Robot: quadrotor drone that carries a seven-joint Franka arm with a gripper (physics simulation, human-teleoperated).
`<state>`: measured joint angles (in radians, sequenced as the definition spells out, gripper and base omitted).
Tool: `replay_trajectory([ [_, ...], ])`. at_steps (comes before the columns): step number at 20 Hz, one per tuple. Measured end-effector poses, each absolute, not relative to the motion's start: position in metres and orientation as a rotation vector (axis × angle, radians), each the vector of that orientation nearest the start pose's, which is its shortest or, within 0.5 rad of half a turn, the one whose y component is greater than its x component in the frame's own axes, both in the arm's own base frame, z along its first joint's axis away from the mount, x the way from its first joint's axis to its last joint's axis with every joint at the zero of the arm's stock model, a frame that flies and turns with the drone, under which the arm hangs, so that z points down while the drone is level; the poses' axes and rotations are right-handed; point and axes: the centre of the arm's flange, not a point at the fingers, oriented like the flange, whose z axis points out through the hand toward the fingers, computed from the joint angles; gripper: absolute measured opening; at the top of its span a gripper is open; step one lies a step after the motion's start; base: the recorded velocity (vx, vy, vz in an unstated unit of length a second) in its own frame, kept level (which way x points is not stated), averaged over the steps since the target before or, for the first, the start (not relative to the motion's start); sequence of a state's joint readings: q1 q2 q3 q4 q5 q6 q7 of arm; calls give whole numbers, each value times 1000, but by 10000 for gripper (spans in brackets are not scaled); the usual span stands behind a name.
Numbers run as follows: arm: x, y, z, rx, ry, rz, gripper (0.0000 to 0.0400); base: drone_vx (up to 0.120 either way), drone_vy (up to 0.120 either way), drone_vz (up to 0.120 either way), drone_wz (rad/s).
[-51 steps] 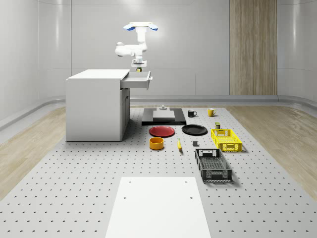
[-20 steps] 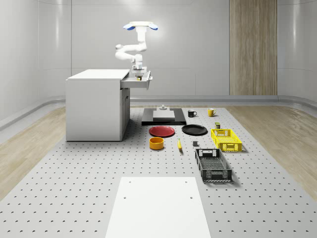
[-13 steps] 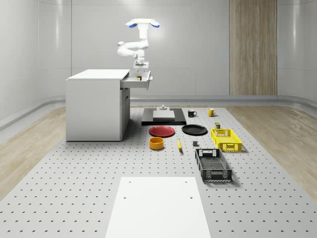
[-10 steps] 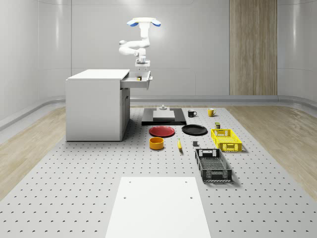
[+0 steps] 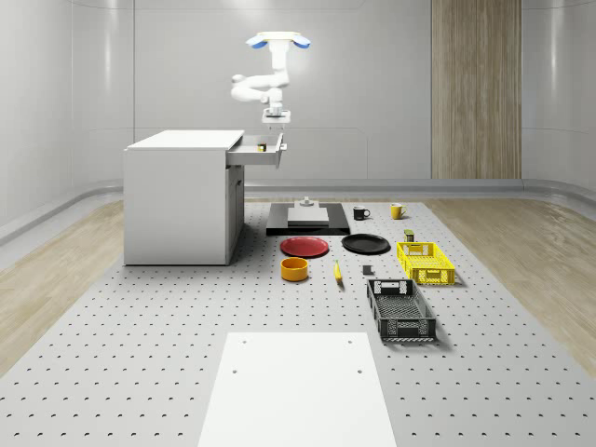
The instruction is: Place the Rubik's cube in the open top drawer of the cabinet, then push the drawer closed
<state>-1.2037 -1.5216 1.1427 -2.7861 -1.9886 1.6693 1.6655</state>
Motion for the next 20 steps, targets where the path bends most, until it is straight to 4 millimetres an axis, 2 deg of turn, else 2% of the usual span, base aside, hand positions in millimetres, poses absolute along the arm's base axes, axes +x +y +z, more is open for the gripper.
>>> replay_trajectory([
  [10,313,8,561,1,-2,786,400,0,120,-4,0],
  [15,313,8,561,1,-2,786,400,0,120,-72,0],
  [20,313,8,561,1,-2,786,400,0,120,-120,0],
])
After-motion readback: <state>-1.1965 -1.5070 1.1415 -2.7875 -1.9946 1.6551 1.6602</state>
